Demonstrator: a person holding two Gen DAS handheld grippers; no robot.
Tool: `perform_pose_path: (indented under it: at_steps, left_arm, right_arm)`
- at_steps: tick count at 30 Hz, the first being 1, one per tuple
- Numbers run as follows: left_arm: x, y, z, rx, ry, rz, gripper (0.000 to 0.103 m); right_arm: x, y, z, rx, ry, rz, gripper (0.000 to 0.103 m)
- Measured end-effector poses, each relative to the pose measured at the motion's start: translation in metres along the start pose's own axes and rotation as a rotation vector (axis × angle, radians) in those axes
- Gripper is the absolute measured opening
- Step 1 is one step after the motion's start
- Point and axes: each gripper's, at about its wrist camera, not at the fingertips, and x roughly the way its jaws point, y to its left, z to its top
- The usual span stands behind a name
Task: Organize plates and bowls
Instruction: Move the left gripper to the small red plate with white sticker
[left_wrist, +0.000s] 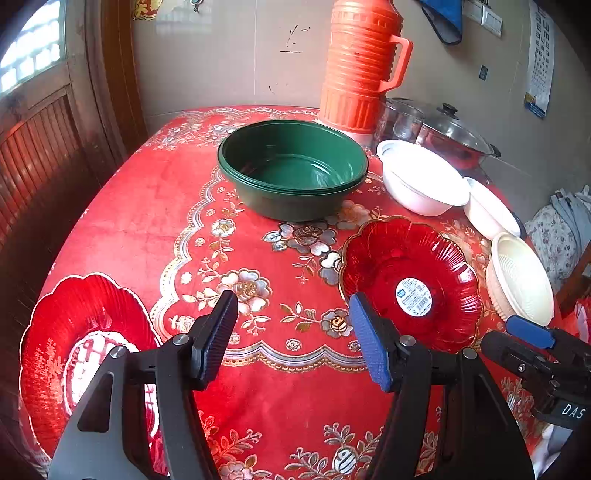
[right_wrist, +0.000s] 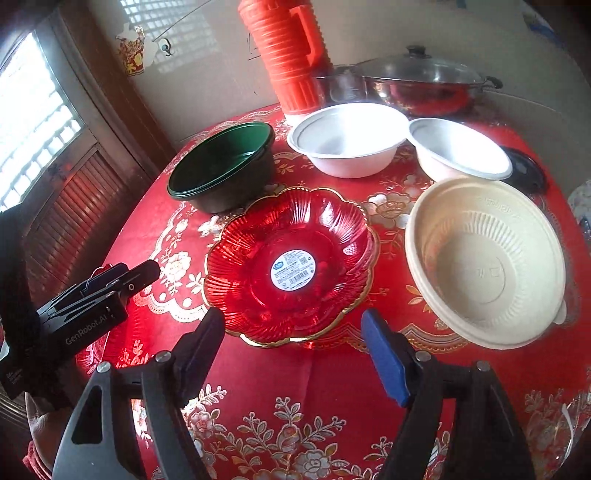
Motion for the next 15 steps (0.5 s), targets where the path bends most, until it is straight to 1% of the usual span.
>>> perform_pose_path:
  at_steps: [9, 15]
  left_arm:
    - [0.021, -0.015, 0.011, 0.016, 0.043, -0.012, 0.063]
    - [0.04, -0.023, 0.013, 0.027, 0.088, -0.013, 0.063]
  right_arm:
    - [0.007, -0.015, 0.002, 0.036, 0.02, -0.012, 0.076]
    - [0.018, -0.022, 0.008, 0.049, 0.035, -0.015, 0.076]
